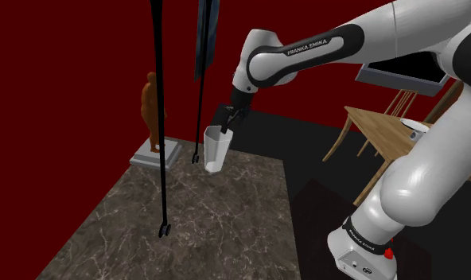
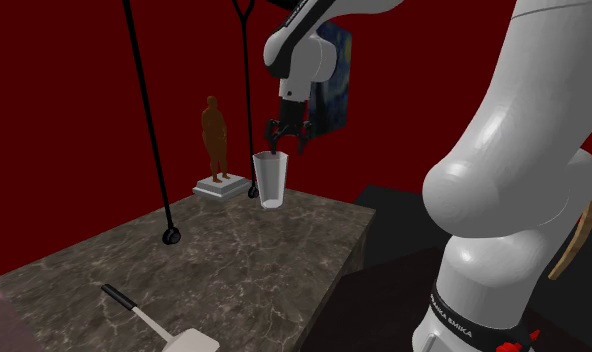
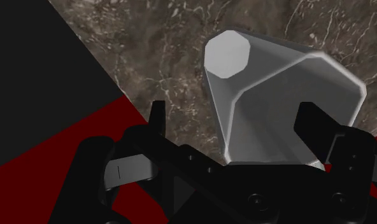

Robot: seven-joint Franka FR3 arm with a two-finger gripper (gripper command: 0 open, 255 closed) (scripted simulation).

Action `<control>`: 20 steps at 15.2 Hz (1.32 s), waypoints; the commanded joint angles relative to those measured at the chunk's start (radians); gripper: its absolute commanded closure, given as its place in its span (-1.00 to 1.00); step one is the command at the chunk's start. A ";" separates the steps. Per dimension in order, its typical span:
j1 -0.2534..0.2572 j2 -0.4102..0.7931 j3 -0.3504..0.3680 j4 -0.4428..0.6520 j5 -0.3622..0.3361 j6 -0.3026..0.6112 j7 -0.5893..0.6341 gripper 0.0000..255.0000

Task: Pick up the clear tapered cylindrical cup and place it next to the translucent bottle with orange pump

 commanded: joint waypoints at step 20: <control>0.005 0.045 0.006 -0.030 -0.003 0.076 0.006 1.00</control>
